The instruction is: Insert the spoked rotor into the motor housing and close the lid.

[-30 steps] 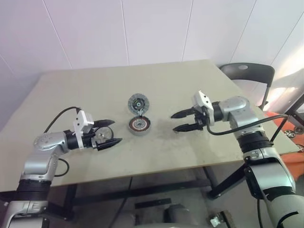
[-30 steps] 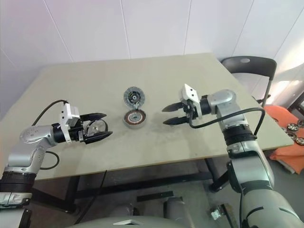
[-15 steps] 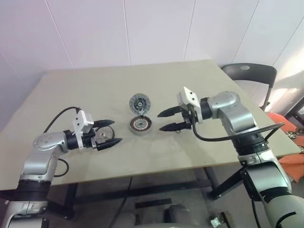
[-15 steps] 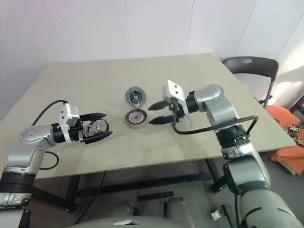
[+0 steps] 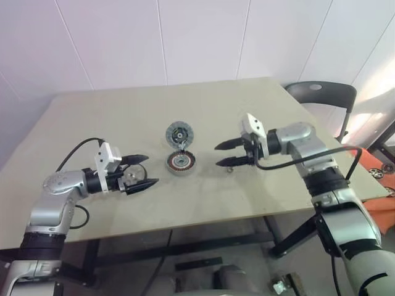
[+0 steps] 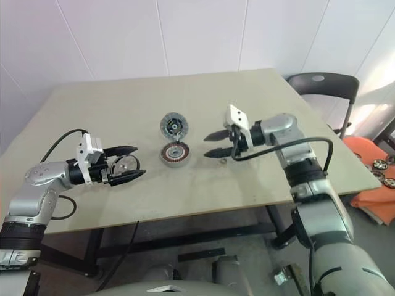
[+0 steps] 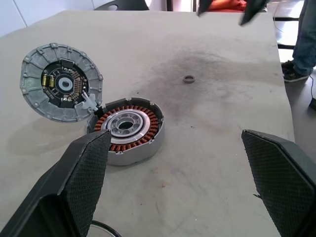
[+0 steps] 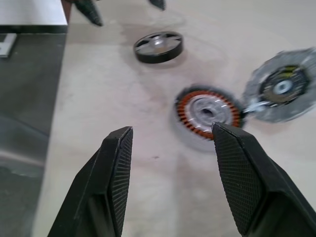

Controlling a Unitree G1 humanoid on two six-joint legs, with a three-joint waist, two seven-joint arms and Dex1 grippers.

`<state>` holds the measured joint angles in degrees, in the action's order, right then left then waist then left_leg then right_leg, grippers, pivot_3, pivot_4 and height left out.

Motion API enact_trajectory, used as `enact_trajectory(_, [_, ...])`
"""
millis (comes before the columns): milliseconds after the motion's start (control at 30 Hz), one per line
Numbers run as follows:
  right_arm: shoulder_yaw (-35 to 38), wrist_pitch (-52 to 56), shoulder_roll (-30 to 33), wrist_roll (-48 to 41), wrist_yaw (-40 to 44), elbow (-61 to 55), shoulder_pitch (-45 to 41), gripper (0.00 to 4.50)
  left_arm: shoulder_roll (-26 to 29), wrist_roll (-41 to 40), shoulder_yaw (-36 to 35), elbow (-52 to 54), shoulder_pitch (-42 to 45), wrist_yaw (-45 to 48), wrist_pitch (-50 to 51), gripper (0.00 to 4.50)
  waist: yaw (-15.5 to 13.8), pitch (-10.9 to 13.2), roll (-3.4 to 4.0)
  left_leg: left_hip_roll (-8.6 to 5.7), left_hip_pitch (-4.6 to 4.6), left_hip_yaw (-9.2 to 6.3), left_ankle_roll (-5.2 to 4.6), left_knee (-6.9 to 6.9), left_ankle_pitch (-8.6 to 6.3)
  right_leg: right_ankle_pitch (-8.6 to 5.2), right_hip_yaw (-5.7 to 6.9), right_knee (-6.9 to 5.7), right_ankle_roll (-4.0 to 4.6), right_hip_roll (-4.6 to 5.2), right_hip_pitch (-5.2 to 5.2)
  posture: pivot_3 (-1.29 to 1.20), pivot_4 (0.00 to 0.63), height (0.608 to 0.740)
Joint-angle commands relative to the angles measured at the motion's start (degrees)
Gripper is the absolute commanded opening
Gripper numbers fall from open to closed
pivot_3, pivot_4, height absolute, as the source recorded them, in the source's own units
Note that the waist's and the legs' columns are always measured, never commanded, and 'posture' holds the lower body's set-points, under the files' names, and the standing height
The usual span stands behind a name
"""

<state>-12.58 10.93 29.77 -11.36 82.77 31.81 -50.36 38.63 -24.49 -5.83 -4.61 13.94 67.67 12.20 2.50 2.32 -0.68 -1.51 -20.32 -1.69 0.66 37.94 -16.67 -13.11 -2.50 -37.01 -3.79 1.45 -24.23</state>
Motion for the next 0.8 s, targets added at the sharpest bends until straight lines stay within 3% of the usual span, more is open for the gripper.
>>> enact_trajectory(33, [1.3,-0.18,-0.16,-0.73,0.71,-1.39,-1.42,2.66,1.05,-1.03,-1.58,0.42,1.28,0.22,-0.2,4.5,-0.14,0.0,0.0,0.0,-0.01,-0.01,-0.01,0.0,-0.01,0.0,-0.01,0.0,0.0,0.01,0.0,0.0,0.0,0.74])
enact_trajectory(333, [2.31,-0.83,1.63,-1.53,1.55,-4.07,2.61,2.66,1.34,-1.1,-1.68,0.49,1.05,0.18,-0.14,4.5,-0.18,0.0,-0.01,0.0,-0.03,-0.02,-0.02,0.0,-0.01,0.0,0.0,0.02,0.0,0.04,-0.01,0.0,0.0,0.74])
enact_trajectory(800, [2.94,-12.25,0.31,1.04,3.87,12.12,-0.77,2.66,1.04,-0.95,-1.36,0.0,1.43,0.03,-0.35,4.5,0.05,0.0,0.01,0.0,0.01,0.01,-0.02,0.0,-0.01,0.0,-0.04,0.0,0.0,0.01,0.01,0.0,0.0,0.74])
